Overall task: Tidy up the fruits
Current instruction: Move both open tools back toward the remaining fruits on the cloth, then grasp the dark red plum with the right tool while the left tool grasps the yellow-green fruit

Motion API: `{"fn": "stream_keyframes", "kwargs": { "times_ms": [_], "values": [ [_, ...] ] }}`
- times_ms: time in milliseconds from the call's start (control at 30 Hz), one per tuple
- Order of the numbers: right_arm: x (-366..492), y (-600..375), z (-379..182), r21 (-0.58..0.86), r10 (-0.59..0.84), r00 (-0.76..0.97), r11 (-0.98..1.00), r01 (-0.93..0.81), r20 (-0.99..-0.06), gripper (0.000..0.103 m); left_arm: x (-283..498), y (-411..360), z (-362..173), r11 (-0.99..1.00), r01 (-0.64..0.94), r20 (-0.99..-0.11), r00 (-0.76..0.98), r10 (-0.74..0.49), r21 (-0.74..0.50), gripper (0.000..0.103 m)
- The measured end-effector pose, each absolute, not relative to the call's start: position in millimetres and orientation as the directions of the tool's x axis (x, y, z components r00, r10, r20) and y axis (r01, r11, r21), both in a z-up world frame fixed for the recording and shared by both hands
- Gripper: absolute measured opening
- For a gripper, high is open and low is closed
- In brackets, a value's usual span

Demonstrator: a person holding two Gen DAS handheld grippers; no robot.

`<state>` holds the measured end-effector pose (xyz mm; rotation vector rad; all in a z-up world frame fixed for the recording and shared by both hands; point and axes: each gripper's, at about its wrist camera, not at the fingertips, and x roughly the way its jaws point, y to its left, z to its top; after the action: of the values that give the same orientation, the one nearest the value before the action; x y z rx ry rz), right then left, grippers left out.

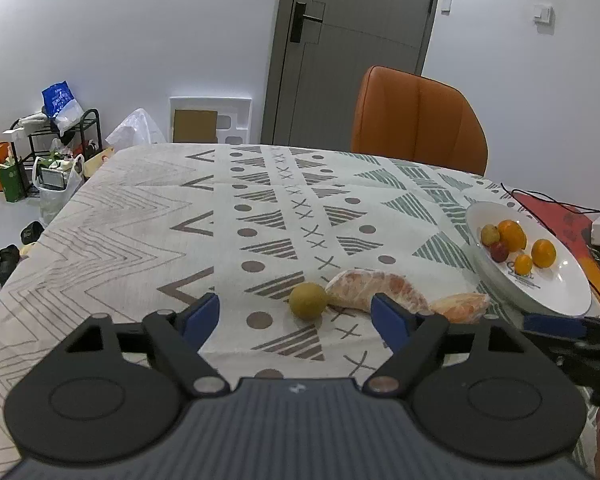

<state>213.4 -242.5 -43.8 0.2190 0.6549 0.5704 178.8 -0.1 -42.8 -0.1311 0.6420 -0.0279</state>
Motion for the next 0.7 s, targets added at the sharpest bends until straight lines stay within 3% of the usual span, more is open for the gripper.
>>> {"fn": "stream_keyframes", "kwargs": {
  "times_ms": [133,200,500,600,633,700],
  "values": [
    [217,-234,-49,0.370,0.577,0.620,0.817,-0.442,-0.532,0.063,181,3,-47,0.991,-0.017,-0.603,0.795,-0.069,-0.135,0.077],
    [220,-230,-51,0.379,0.583,0.605,0.812,-0.443,-0.542,0.049,183,5,-48,0.990,-0.017,-0.608,0.791,-0.072,-0.139,0.075],
    [229,-218,-59,0.384,0.576,0.588,0.817,-0.430,-0.567,0.045,186,10,-54,0.989,-0.011,-0.617,0.782,-0.085,-0.150,0.068],
    [232,-216,-61,0.381,0.570,0.589,0.821,-0.425,-0.572,0.044,188,10,-57,0.987,-0.005,-0.627,0.773,-0.096,-0.158,0.057],
    [233,-215,-62,0.380,0.568,0.590,0.823,-0.423,-0.574,0.042,188,10,-58,0.986,-0.005,-0.630,0.770,-0.101,-0.164,0.056],
    [235,-215,-65,0.377,0.560,0.594,0.828,-0.414,-0.578,0.023,188,11,-59,0.986,-0.004,-0.630,0.770,-0.102,-0.165,0.055]
  ]
}}
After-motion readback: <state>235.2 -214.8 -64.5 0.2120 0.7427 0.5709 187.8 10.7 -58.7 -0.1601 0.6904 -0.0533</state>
